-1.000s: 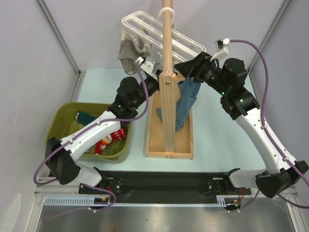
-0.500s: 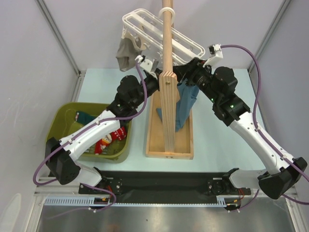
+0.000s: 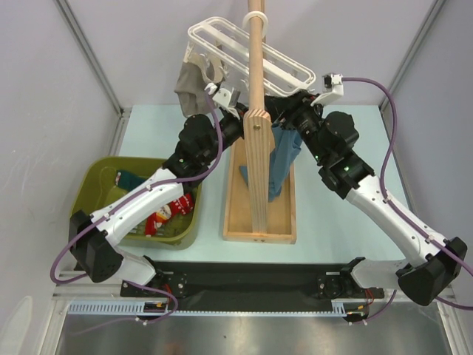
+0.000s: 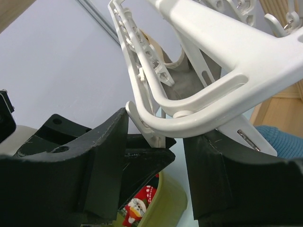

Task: Clip the socks to the hanger
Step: Open the clamp at the hanger.

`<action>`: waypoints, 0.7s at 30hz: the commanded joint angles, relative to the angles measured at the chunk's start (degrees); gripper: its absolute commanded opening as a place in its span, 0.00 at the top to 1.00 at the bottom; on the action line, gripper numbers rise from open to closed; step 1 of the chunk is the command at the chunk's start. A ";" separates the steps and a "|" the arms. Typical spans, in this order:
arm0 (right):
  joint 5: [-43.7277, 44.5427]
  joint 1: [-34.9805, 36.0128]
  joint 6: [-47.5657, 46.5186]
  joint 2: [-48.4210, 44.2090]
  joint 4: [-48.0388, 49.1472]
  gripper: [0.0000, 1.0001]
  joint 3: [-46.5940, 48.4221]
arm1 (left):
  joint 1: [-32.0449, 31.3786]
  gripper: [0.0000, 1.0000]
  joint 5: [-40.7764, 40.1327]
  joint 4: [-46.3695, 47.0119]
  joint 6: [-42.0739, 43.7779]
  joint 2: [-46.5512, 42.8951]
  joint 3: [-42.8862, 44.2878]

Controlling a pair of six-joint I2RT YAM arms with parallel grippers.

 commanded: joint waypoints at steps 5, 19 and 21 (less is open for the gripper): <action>2.56 0.33 0.40 1.36 10.01 0.48 0.25 | -0.48 1.00 2.94 -1.61 -2.22 -0.79 2.19; 2.38 0.42 -0.21 3.64 7.20 0.57 3.41 | -0.48 1.00 2.50 -2.92 -1.52 -0.79 2.45; 2.38 0.42 -0.47 3.47 7.29 0.59 3.24 | -0.48 1.00 2.15 -3.19 -1.43 -0.70 2.45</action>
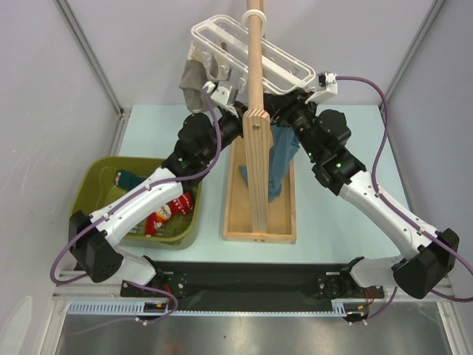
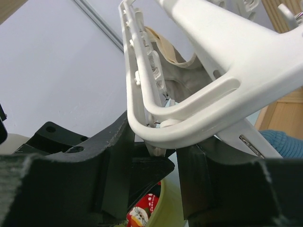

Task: Clip the socks to the hanger
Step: Open the clamp at the hanger.

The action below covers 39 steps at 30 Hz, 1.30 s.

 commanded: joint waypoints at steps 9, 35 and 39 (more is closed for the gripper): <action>0.72 -0.26 -1.64 0.28 3.38 0.65 3.39 | -0.94 0.87 1.77 -2.47 -0.82 -0.70 2.11; -1.84 -5.62 10.83 0.28 -7.77 1.00 5.49 | 10.13 0.26 2.73 -9.77 -5.12 -21.99 -13.81; -0.69 -5.62 15.14 1.24 -13.05 1.00 8.66 | 9.96 0.27 4.23 -5.11 -8.55 -19.08 -12.93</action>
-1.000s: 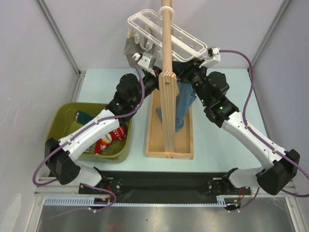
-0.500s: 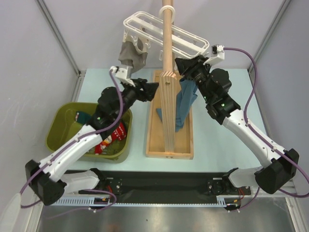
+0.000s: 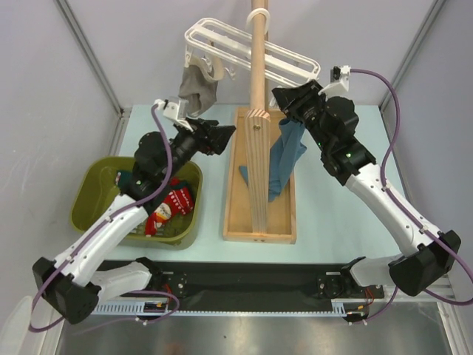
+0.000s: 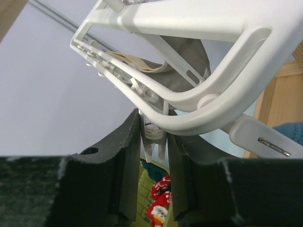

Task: Clip the socks to the hanger
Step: Open the clamp at the hanger, then pick up the sock from the bin.

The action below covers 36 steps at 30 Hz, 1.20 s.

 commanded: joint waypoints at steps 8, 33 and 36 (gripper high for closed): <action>2.00 -0.81 7.47 0.98 -7.56 1.00 6.03 | -0.03 0.42 -6.90 -7.40 -6.65 1.31 6.07; -5.11 -3.01 -0.70 -2.71 -1.77 1.00 -2.49 | 41.18 0.36 -21.22 -52.61 -16.05 -0.30 -0.42; -5.47 -3.01 0.17 -2.27 0.07 1.00 -3.11 | 42.76 0.34 -20.64 -45.69 -19.30 1.91 -4.64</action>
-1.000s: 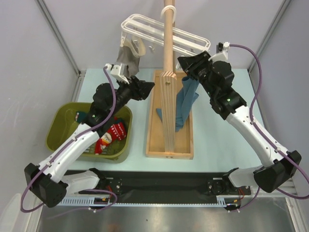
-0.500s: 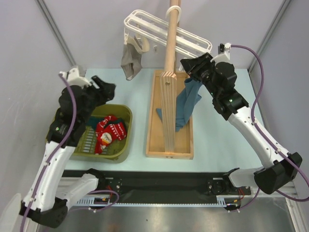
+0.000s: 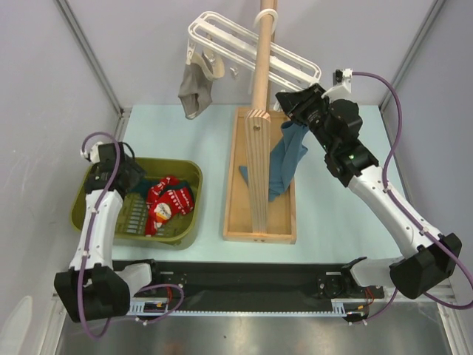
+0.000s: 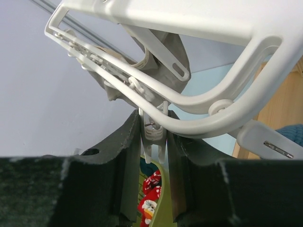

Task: Clip the socks to the hanger
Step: Pick up the sock from the bin.

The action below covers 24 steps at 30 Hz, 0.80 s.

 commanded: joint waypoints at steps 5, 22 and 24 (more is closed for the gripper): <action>-2.32 -0.54 1.32 0.01 2.93 1.00 -2.68 | 3.72 0.33 -0.76 16.82 -9.45 1.89 -10.27; -7.07 -4.85 5.10 -1.22 8.47 1.00 -6.46 | 7.85 0.32 -3.41 38.63 -12.18 12.17 -16.71; -7.42 -5.12 5.10 -1.05 8.56 1.00 -6.46 | 7.94 0.32 -3.84 37.41 -12.79 13.58 -15.39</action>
